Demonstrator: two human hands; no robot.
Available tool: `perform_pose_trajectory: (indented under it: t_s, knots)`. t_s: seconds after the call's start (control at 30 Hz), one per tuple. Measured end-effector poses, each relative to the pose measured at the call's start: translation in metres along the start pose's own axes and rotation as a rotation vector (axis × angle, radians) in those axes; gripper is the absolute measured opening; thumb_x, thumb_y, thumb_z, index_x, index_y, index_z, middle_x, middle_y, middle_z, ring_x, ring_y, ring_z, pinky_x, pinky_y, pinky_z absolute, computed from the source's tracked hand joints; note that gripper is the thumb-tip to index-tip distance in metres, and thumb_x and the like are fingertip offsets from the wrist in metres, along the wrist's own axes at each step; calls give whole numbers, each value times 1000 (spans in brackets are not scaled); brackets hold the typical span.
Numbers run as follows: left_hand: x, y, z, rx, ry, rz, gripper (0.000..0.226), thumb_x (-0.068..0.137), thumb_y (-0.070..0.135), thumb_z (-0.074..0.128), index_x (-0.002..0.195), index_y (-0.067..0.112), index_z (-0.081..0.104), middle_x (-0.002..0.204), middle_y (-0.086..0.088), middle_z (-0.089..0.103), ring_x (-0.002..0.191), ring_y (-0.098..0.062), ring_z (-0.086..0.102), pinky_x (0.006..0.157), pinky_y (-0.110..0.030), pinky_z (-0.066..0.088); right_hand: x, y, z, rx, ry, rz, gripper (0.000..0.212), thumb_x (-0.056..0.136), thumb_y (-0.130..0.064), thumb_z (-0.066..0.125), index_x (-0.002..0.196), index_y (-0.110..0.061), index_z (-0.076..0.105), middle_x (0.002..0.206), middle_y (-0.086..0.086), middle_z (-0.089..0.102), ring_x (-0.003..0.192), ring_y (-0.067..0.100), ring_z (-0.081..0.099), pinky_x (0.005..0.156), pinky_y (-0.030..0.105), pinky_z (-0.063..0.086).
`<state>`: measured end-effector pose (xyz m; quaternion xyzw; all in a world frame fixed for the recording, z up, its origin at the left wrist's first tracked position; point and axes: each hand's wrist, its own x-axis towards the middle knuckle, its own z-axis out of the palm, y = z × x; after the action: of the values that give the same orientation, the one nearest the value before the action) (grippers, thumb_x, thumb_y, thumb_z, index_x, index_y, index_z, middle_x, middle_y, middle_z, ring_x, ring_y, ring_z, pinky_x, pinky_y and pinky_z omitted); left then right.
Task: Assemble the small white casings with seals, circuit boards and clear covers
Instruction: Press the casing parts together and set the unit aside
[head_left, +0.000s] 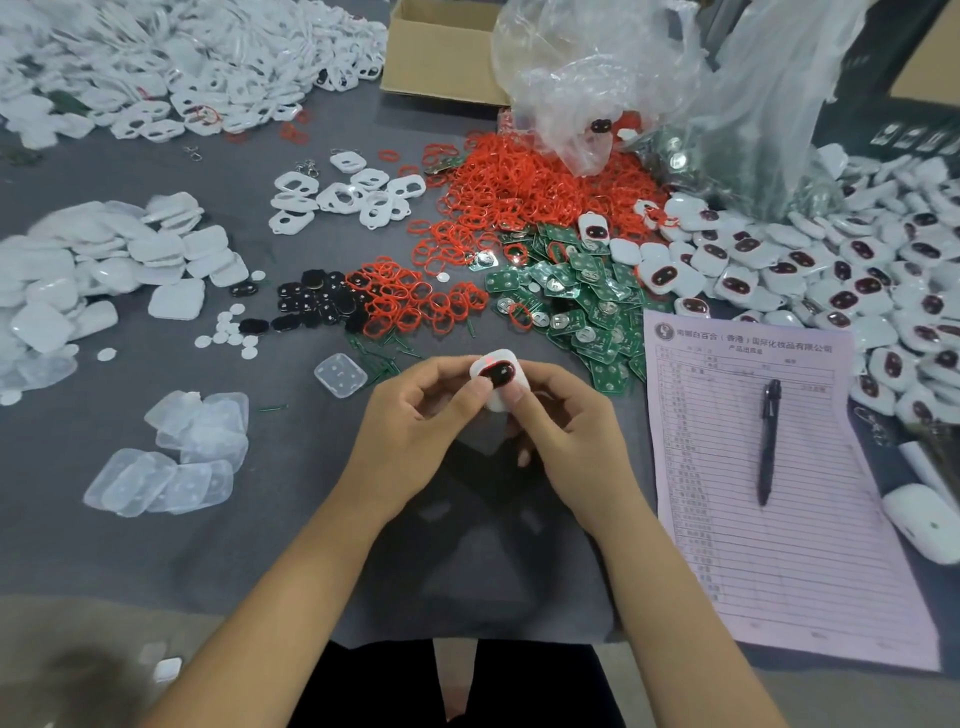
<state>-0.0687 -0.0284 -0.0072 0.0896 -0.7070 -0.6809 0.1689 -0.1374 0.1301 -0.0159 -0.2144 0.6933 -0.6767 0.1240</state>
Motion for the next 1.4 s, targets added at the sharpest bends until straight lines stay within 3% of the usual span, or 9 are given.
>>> perform_pose_trajectory:
  t_s: [0.17, 0.27, 0.37, 0.6, 0.7, 0.87, 1.0, 1.17, 1.4]
  knots:
    - [2, 0, -1, -109, -12, -49, 17, 98, 28, 64, 107, 27, 79, 103, 0, 80, 96, -18, 76, 83, -32, 62, 1, -3, -1, 127, -5, 48, 18, 102, -15, 65, 116, -13, 75, 91, 2, 77, 70, 15, 68, 54, 28, 57]
    - [3, -1, -2, -131, -22, -74, 18, 101, 22, 63, 104, 26, 80, 99, -2, 80, 90, -16, 74, 78, -30, 62, 0, -3, -2, 149, -36, 64, 19, 101, -10, 64, 118, -10, 74, 92, 3, 77, 74, 15, 71, 62, 29, 60]
    - [4, -1, -4, -160, -19, -113, 19, 100, 18, 63, 99, 24, 81, 95, -9, 78, 85, -17, 71, 86, -34, 62, 0, -3, -3, 147, -51, 84, 18, 100, -9, 64, 113, -12, 76, 92, 5, 79, 75, 16, 73, 67, 29, 60]
    - [6, -2, -2, -158, -19, -110, 18, 96, 27, 65, 103, 18, 79, 96, -3, 80, 90, -16, 75, 87, -31, 62, 1, -2, 0, 123, -53, 72, 19, 102, -10, 63, 114, -15, 76, 92, 6, 79, 75, 14, 71, 68, 31, 61]
    - [5, -2, -2, -120, -10, -81, 22, 96, 34, 64, 106, 20, 78, 100, -3, 79, 93, -18, 75, 88, -33, 62, 2, -4, 2, 101, -19, 53, 17, 101, -21, 64, 111, -18, 78, 91, 4, 78, 73, 13, 71, 62, 28, 59]
    - [0, -3, -2, -23, -40, -5, 18, 99, 34, 64, 108, 25, 76, 97, 4, 78, 83, -8, 71, 77, -20, 56, 3, -5, 5, 43, 53, 2, 17, 98, -25, 63, 104, -18, 78, 73, -16, 70, 61, -1, 59, 57, 9, 42]
    - [0, -3, 0, 2, -21, 16, 14, 98, 30, 66, 108, 24, 75, 97, 5, 78, 84, -9, 72, 77, -23, 58, 1, -7, 1, 168, 22, 84, 14, 94, -25, 67, 104, -20, 76, 75, -1, 68, 54, 10, 46, 45, 20, 35]
    - [1, -5, 0, 61, 5, 62, 12, 99, 25, 66, 107, 24, 75, 102, 10, 77, 94, -5, 72, 82, -16, 53, -1, -9, 0, 200, 2, 72, 16, 93, -20, 69, 102, -6, 70, 88, 12, 74, 59, 22, 65, 43, 27, 47]
    - [0, -2, 2, 74, -40, 51, 9, 97, 28, 69, 102, 32, 75, 98, 11, 78, 92, -7, 74, 81, -17, 55, 0, -9, 1, 197, 24, 14, 12, 95, -14, 64, 90, -5, 57, 76, -2, 69, 44, 13, 48, 39, 25, 41]
